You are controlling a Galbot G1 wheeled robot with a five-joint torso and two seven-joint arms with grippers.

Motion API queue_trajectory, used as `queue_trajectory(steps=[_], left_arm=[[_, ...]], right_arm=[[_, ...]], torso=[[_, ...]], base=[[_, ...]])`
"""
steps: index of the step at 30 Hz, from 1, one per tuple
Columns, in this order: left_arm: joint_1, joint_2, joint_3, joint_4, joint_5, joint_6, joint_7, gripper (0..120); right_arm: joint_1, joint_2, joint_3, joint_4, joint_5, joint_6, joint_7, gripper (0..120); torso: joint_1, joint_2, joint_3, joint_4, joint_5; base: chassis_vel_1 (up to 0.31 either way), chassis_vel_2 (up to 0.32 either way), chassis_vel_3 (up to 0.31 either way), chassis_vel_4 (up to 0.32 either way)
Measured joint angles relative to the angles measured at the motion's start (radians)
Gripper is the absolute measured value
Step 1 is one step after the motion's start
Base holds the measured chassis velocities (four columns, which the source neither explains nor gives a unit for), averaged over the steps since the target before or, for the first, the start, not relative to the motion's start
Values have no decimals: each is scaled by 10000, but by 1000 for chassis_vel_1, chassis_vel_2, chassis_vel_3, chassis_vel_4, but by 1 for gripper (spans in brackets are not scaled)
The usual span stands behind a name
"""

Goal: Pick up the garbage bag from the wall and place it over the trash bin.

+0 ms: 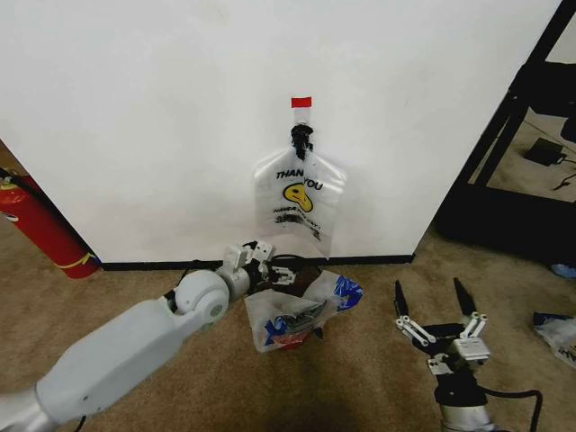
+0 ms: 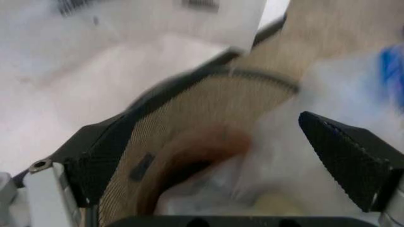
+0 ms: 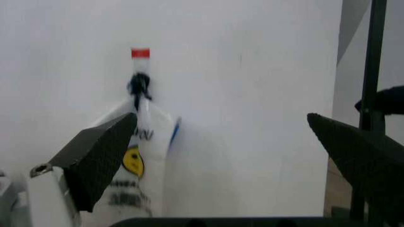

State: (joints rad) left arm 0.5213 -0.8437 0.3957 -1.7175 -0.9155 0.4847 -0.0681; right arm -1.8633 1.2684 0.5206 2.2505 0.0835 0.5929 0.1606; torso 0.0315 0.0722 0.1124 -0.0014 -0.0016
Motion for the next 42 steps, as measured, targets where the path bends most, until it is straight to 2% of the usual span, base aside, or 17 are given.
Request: queue_trajectory(steps=[3,13,18,22,28,33,34,35,38,40,42], left_arm=[[-163,-298,-30,994,616,-146,440,100],[-357,-324,-170,1747,848,-256,722,100],[-633,-561,-179,2226,170,717,1069,98],[-917,-748,-168,2767,111,1182,1347,97],[-1118,-941,-160,3388,115,1587,1719,84],[-1115,-997,-193,3604,138,1674,1796,64],[-1115,-997,-193,3604,138,1674,1796,64],[-1104,-1018,-203,3636,140,1681,1797,57],[-1066,-1050,-208,3654,141,1689,1794,51],[-1042,-1073,-208,3653,141,1698,1779,37],[-1031,-1076,-196,3649,141,1684,1760,34]], right_arm=[[-294,29,6,562,68,-34,-83,100],[-375,57,-163,708,10,-174,-170,100],[-391,31,-171,683,-47,-251,-146,100],[-483,13,-144,720,-41,-251,-114,100],[-560,12,-155,822,-42,-245,-99,100],[-556,-4,-218,794,-41,-242,-84,100],[-556,-4,-218,794,-41,-242,-84,100],[-547,-4,-256,783,-42,-244,-81,100],[-513,-4,-286,739,-45,-245,-72,100],[-495,-5,-299,694,-45,-250,-50,100],[-491,-7,-304,684,-45,-252,-39,100]], torso=[[0,0,0,-1,-5],[-1,0,-1,1,-1],[-2,0,0,-2,-3],[-1,0,0,-2,-2],[-1,0,0,-2,-3],[-1,0,0,-1,-3],[-1,0,0,-1,-3],[-1,0,0,-2,-3],[-1,0,0,-1,-3],[-1,0,0,-2,-2],[-1,0,-1,-2,-2]], base=[[0,0,0,0],[0,0,0,0],[0,0,0,0],[0,0,0,0],[0,0,0,0],[0,0,0,0],[0,0,0,0],[0,0,0,0],[0,0,0,0],[0,0,0,0],[0,0,0,0]])
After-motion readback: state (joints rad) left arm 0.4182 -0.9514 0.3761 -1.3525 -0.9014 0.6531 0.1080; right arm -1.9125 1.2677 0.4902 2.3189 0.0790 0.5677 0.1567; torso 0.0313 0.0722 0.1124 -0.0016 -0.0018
